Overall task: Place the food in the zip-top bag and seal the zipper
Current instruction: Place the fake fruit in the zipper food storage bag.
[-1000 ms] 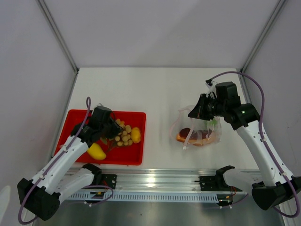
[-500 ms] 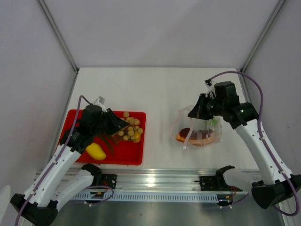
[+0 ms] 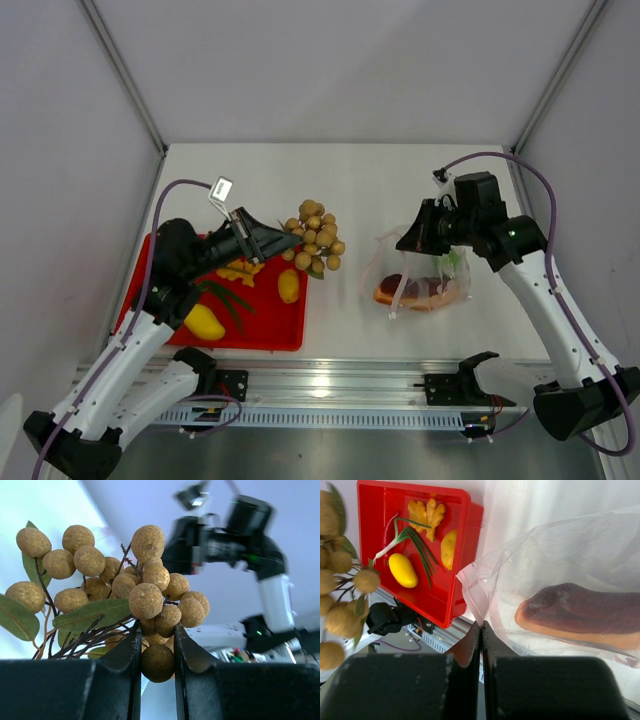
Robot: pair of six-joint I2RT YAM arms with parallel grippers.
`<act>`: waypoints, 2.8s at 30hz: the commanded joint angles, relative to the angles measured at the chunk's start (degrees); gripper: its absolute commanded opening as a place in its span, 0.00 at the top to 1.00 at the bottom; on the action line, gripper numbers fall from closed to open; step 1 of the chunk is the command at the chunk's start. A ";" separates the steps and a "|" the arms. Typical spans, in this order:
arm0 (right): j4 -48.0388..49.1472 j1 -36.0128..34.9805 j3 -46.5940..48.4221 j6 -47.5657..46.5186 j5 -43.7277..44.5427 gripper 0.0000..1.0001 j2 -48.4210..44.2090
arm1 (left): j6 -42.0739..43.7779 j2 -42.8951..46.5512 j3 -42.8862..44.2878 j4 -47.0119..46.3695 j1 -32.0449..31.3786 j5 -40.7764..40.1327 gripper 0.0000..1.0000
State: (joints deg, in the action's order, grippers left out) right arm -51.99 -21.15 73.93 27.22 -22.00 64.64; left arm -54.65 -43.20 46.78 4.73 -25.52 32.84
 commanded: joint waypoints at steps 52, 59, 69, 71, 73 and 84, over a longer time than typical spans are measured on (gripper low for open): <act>12.27 2.95 6.49 15.86 -25.99 1.00 -0.83 | -27.45 -39.60 -9.96 -88.60 -12.28 26.05 0.99; 10.85 2.95 6.05 14.96 -24.59 1.00 -1.27 | -0.79 -28.55 -6.54 -41.35 -13.15 16.13 0.99; 11.38 1.11 4.91 15.50 -20.90 1.00 -1.01 | 13.17 -22.45 6.38 -5.89 -18.77 -7.59 0.99; 10.33 0.41 4.99 14.88 -19.67 1.00 -1.01 | 14.22 -23.50 8.22 -1.94 -20.52 -10.15 0.99; 9.45 -0.65 4.99 14.18 -17.82 1.00 -0.92 | 14.57 -25.79 12.53 4.13 -21.76 -14.97 0.99; 8.75 -1.88 4.82 14.17 -14.39 1.00 -2.06 | 14.66 -32.56 20.88 15.04 -24.05 -28.62 0.99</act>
State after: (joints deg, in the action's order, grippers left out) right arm -44.71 -22.59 77.49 41.47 -36.45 64.58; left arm -41.89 -74.35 63.94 14.66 -48.62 10.33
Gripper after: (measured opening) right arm 0.006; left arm 0.252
